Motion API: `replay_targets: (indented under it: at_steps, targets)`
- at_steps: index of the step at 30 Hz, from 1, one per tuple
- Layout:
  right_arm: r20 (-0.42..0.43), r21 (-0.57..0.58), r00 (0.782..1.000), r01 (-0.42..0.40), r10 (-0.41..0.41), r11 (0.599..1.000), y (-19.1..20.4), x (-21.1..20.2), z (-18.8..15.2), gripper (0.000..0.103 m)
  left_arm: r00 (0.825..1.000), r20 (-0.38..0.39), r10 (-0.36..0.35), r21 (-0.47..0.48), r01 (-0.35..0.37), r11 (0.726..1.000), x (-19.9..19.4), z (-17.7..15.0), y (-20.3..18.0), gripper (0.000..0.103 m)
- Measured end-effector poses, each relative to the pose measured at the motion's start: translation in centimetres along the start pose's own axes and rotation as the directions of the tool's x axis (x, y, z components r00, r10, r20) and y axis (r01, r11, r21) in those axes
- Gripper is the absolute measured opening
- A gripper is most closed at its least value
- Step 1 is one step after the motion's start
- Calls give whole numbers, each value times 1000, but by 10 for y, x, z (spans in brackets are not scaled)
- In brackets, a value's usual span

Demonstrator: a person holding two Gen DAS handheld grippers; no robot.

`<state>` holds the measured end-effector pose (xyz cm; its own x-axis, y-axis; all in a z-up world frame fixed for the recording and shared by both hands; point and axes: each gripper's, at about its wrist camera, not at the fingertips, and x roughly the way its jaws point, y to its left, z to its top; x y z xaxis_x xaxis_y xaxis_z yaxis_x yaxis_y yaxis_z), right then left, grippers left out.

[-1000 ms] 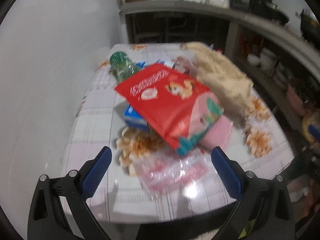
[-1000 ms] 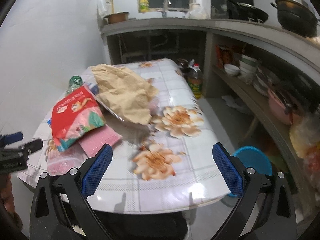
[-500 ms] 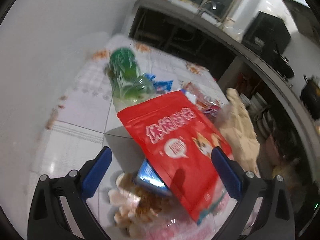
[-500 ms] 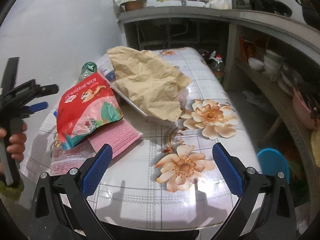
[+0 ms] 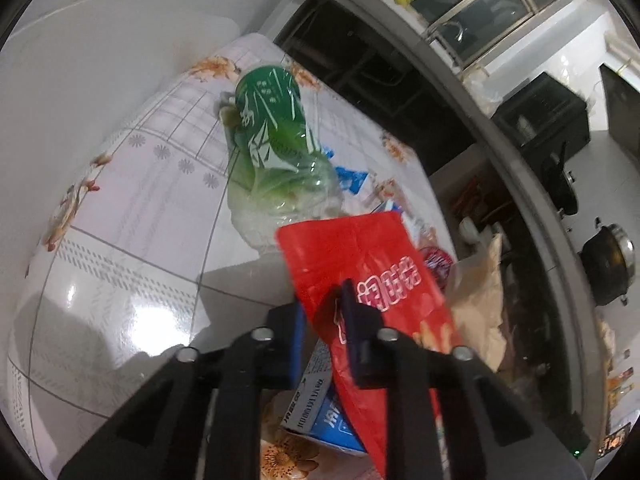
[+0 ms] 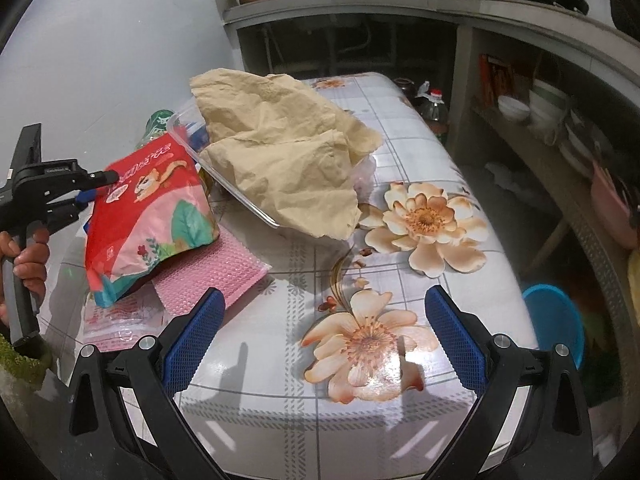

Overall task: Collect trash
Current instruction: 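Lift the red snack bag off the table with the left gripper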

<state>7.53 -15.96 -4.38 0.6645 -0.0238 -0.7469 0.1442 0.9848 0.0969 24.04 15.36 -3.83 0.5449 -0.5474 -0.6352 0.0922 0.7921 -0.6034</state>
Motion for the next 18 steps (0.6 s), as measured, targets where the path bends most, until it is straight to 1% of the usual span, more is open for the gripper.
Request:
replay_targets:
  at_steps: [4,5,7,9,13,14,15,16,18]
  targets:
    - [4,-5,1000,2,-2,1000,2,-4,-1,95,997,40,-59,-7,60,998,-13,3,-1,3]
    - [6,-4,1000,2,-2,1000,2,-4,-1,95,995,58,-84,-7,85,996,-19,3,-4,2]
    - [12,-2,1000,3,-3,1000,2,-7,-1,95,991,78,-113,-2,113,994,-30,1,-9,0]
    - [21,0,1000,3,-3,1000,2,-11,-2,95,984,99,-149,0,150,989,-40,1,-15,0]
    - [46,4,999,-12,11,1000,2,-20,-2,95,960,142,-241,9,242,970,-63,1,-27,0]
    - [53,2,998,-25,25,1000,4,-23,-3,95,954,152,-260,14,261,965,-68,1,-31,0]
    - [54,0,998,-35,35,999,5,-25,-4,95,943,168,-286,27,286,958,-78,-1,-36,0]
    - [52,-5,997,-51,52,999,7,-26,-5,95,939,175,-297,35,296,955,-83,-1,-38,0]
    - [43,-21,995,-90,91,996,13,-27,-7,95,923,197,-332,55,327,943,-97,-3,-46,0]
